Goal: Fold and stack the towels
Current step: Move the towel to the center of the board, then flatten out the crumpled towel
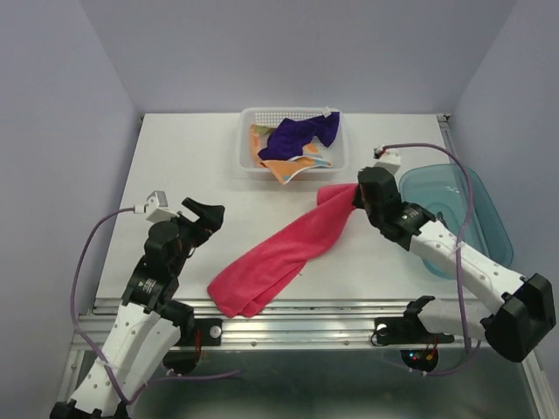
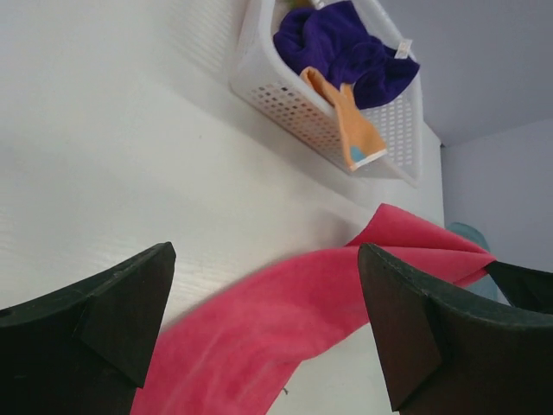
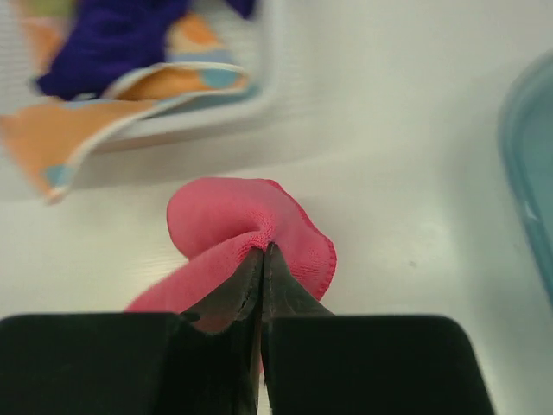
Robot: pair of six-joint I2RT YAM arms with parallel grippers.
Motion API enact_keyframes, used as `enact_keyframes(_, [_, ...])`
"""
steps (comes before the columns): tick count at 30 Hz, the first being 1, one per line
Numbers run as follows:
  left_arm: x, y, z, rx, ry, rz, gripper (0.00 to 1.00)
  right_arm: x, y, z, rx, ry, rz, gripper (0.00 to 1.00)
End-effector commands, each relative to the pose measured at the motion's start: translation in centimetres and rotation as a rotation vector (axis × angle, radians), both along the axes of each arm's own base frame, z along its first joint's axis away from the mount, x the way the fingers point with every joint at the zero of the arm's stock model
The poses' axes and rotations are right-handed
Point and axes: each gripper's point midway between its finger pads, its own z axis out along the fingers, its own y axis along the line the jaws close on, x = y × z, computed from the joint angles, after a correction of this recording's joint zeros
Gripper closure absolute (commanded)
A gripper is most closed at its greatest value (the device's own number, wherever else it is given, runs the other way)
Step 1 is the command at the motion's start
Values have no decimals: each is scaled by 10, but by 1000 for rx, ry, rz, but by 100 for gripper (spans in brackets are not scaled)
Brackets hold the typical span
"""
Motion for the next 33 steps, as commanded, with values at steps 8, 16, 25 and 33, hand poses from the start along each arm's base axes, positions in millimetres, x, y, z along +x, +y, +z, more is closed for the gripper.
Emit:
enact_keyframes(8, [-9,-33,-86,-27,256,-155,1,29,-109,-77,34,168,-420,97])
enact_keyframes(16, [-28,-49,-113,-41,346,-222,1,59,-92,-68,51,195,-274,54])
enact_keyframes(25, [-43,-60,-145,-50,456,-214,1,3,10,-74,-25,145,231,2])
enact_keyframes(33, [-61,-89,-168,-54,544,-286,1,-24,48,-130,86,325,288,0])
